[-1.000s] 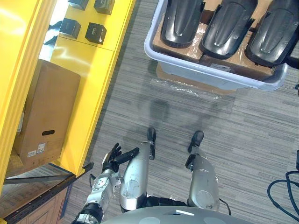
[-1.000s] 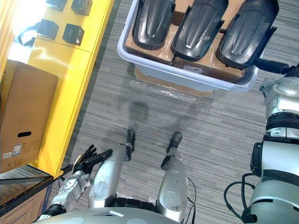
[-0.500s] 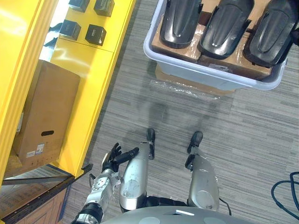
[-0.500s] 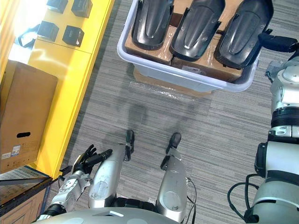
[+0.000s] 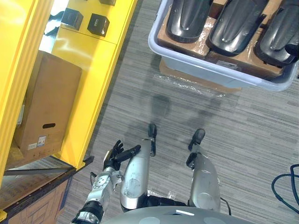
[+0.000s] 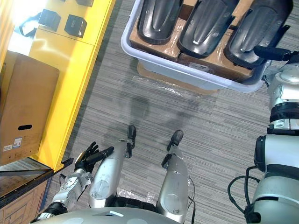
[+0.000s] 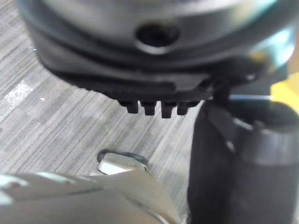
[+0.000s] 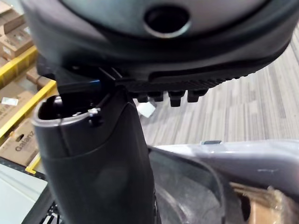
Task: Walk over and take three plastic housings, then place them on the shelf
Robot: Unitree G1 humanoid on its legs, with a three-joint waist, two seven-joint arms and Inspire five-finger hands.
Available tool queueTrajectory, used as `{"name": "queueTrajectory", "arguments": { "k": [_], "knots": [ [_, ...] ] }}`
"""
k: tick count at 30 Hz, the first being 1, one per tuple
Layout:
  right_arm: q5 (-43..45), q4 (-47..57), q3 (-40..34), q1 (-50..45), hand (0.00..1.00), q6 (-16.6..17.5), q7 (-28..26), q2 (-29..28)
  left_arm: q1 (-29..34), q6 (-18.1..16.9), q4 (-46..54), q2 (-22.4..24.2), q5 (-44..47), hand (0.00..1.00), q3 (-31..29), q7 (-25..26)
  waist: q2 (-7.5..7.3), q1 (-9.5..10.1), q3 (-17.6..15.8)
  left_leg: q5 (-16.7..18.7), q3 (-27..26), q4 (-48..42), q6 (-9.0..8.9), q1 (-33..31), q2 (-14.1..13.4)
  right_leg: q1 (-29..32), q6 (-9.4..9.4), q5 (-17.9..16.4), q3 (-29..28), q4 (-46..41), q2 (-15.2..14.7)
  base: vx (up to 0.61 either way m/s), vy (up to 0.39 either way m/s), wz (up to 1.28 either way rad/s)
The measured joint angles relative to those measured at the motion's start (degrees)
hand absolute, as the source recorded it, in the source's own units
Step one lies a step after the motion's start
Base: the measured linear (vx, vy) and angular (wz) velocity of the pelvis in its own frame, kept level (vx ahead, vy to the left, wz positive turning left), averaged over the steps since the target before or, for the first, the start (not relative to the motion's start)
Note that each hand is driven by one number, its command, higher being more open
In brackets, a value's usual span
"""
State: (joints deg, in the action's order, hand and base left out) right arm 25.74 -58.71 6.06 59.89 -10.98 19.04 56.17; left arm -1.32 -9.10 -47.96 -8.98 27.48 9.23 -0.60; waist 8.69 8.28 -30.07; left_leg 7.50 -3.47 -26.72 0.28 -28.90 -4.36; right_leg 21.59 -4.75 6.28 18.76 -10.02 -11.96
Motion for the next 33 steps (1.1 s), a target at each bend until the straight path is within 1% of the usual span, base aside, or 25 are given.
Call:
{"name": "queueTrajectory", "arguments": {
  "k": [3,4,6,7,8,10,14,17,18,21,24,25,29,31,33],
  "knots": [
    [0.0,-0.2,0.8,2.0,1.0,-0.1,0.2,0.0,-1.0,-0.8,-0.5,0.0,1.5,1.0,1.6,-0.3,0.7,1.12,0.0,0.0,0.4,-1.0,0.02,-1.8,0.2,2.1,0.43,-0.7,0.4,-2.0,-0.6,-0.02,0.023,0.06],
    [0.0,-0.2,1.9,2.2,1.0,-0.1,0.2,0.0,-1.1,-0.9,-0.4,0.0,1.7,1.0,1.7,-0.5,0.76,1.17,0.1,0.0,0.7,-1.2,0.06,-2.4,0.4,2.8,0.47,-1.1,0.7,-3.0,-0.8,-0.04,0.011,0.15],
    [0.0,-0.7,2.9,2.2,1.0,-1.7,0.3,0.0,-1.2,-1.0,-0.4,0.1,2.7,1.0,1.8,-1.2,0.93,1.29,0.2,-0.1,1.5,-2.1,0.2,-3.8,0.8,4.1,0.46,-2.0,1.3,-5.0,-1.6,-0.05,0.012,0.21],
    [0.0,-1.1,2.9,2.2,1.0,-2.1,0.4,0.0,-1.2,-1.0,-0.4,0.1,3.2,1.0,1.9,-1.4,0.94,1.31,0.2,0.0,1.6,-2.3,0.23,-4.1,0.9,4.3,0.49,-2.2,1.4,-5.4,-1.7,-0.06,0.024,0.15],
    [0.0,-1.6,2.9,2.2,1.0,-3.4,0.4,0.1,-1.3,-1.0,-0.4,0.1,3.8,1.0,1.9,-1.5,1.0,1.4,0.2,0.0,1.7,-2.7,0.3,-4.7,1.0,4.9,0.5,-2.3,1.4,-6.0,-1.9,-0.05,0.025,0.06],
    [0.0,-1.9,2.9,2.0,1.0,-5.0,0.7,0.1,-1.6,-1.0,-0.5,0.3,3.9,1.0,1.9,-1.4,1.17,1.74,0.3,0.2,1.6,-3.0,0.34,-5.4,1.0,5.7,0.49,-2.3,1.3,-6.4,-2.1,-0.05,0.022,-0.01],
    [0.0,-2.6,2.8,1.7,1.0,-6.3,1.5,0.5,-1.7,-1.0,-0.6,0.7,3.9,1.0,1.9,-1.2,1.51,1.95,0.6,0.1,1.7,-3.1,0.38,-5.7,1.1,6.2,0.63,-2.4,1.4,-7.0,-2.3,-0.02,0.008,0.0],
    [0.5,-4.6,1.0,1.5,1.0,-7.0,1.8,0.5,-1.9,-1.1,-1.3,1.3,3.9,1.0,1.9,-1.0,2.3,2.24,1.1,0.1,1.7,-3.0,0.44,-5.7,1.1,6.1,0.65,-2.5,1.4,-7.0,-2.3,0.0,0.0,0.0],
    [0.5,-4.7,0.7,1.5,0.0,-7.1,1.8,0.5,-1.9,-1.1,-1.4,1.4,3.9,1.0,1.9,-0.9,2.45,2.24,1.2,0.1,1.7,-3.0,0.44,-5.7,1.1,6.1,0.66,-2.5,1.4,-7.0,-2.3,0.0,0.0,0.0],
    [0.4,-4.7,0.1,1.5,0.0,-7.2,2.7,0.5,-1.9,-1.1,-1.7,1.7,3.9,1.0,1.9,-0.7,2.9,2.29,1.5,0.0,1.7,-2.9,0.46,-5.7,1.1,6.1,0.68,-2.5,1.4,-7.0,-2.3,0.0,0.0,0.0],
    [-0.3,-6.5,0.1,1.4,0.0,-7.7,3.6,2.3,-1.9,-1.1,-1.7,1.8,3.9,1.0,1.9,-0.7,2.98,2.46,1.6,0.0,1.7,-2.9,0.47,-5.6,1.1,6.0,0.69,-2.5,1.4,-7.0,-2.3,0.0,0.0,0.0],
    [-0.5,-6.9,0.1,1.2,0.0,-8.5,3.5,2.7,-1.9,-1.0,-1.7,1.8,3.9,1.0,1.9,-0.7,2.98,2.41,1.6,0.0,1.7,-2.9,0.49,-5.5,1.1,5.9,0.71,-2.5,1.4,-7.0,-2.3,0.0,0.0,0.0],
    [-0.7,-8.6,-0.4,0.5,0.0,-8.6,4.1,2.8,-1.9,-0.8,-2.2,1.8,3.9,1.0,1.9,-0.5,3.1,2.23,1.6,-0.2,1.3,-2.2,0.44,-4.4,1.1,5.4,0.73,-2.6,1.2,-7.1,-2.4,0.01,0.007,-0.02],
    [-0.6,-8.8,-1.4,0.4,0.0,-9.0,4.0,3.3,-1.9,-0.8,-2.6,1.8,3.9,1.0,2.0,-0.4,3.25,2.01,1.7,-0.3,1.4,-2.0,0.35,-4.1,1.1,5.1,0.84,-2.7,1.2,-7.1,-2.4,0.0,0.0,0.0],
    [-0.6,-8.8,-1.2,-0.5,0.0,-9.1,2.7,3.3,-1.9,-0.7,-2.8,1.9,3.9,1.0,2.2,-0.2,3.43,1.6,1.9,-0.4,1.4,-1.6,0.21,-3.5,1.0,4.7,0.93,-2.8,1.2,-7.1,-2.3,0.0,0.0,0.0]
  ]
}}
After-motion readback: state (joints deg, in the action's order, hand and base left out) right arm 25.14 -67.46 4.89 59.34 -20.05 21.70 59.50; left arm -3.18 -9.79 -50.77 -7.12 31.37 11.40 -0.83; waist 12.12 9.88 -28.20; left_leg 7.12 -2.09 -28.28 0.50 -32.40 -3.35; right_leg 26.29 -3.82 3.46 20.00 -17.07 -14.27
